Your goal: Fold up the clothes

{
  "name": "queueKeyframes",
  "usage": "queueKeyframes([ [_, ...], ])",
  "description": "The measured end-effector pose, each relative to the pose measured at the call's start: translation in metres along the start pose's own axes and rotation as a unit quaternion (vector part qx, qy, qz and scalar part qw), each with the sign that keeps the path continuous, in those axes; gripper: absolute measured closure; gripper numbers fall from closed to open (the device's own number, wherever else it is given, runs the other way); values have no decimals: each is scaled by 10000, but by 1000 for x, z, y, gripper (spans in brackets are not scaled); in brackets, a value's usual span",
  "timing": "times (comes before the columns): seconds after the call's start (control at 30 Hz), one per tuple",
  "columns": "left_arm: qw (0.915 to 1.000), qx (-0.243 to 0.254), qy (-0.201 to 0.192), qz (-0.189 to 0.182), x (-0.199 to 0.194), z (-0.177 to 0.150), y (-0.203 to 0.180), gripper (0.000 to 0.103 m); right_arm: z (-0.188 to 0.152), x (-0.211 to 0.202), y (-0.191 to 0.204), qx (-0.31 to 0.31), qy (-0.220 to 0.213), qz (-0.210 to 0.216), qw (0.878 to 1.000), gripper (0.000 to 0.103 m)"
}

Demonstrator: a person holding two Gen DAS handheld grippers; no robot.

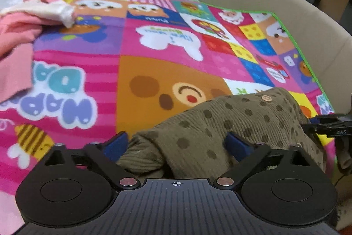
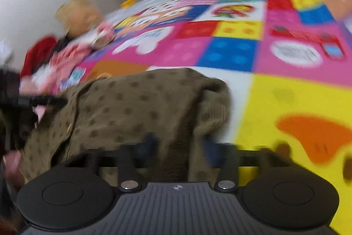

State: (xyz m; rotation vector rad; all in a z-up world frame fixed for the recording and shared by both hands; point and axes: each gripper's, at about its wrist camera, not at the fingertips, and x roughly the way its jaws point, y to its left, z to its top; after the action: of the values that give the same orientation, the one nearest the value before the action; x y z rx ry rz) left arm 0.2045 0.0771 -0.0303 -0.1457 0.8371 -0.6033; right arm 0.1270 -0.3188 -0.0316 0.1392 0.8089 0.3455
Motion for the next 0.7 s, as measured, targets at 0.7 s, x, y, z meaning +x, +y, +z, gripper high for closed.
queueKeyframes([
  [0.7,9964,-415,-357,-645,-29,-52,-18,34,136,84,89,-2044,-570,-588,9754,49],
])
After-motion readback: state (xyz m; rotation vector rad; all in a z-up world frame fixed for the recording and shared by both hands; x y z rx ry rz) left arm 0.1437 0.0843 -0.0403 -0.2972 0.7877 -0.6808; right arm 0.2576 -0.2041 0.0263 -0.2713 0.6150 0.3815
